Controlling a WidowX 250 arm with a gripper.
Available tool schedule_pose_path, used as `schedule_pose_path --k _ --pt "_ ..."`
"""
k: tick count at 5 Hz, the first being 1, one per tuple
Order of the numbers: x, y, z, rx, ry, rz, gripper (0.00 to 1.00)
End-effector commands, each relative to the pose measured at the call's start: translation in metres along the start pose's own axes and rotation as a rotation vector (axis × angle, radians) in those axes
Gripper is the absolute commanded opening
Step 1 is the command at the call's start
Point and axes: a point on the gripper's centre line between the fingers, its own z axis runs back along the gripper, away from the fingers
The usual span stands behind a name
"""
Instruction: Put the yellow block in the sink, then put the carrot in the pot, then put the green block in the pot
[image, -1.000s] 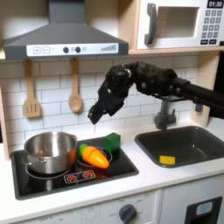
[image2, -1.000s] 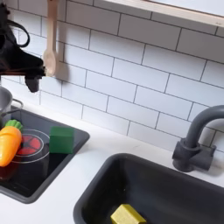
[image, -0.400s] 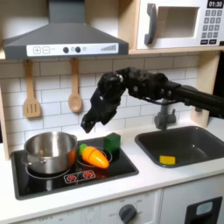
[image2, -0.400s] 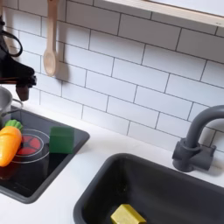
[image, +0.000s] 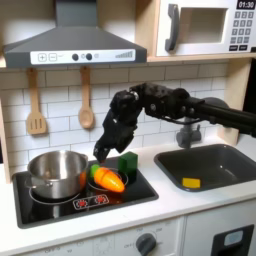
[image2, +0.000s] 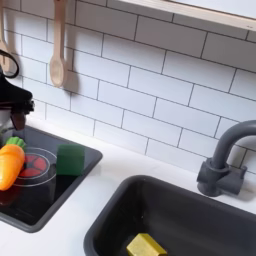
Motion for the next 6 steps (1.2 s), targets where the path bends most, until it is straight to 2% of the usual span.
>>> schedule_pose_path --k 1,3,4,5,6 --pt "-0.01 0.006 0.001 0.04 0.013 0.017 1.0" --pt "-0.011 0.007 -0.001 0.039 0.022 0.017 1.0" --pt "-0.009 0.0 -0.001 0.018 0.164 0.006 1.0" --pt "-0.002 0.005 -0.008 0.068 0.218 -0.049 1.0" --pt "-0.001 0.002 -0.011 0.047 0.248 -0.04 1.0"
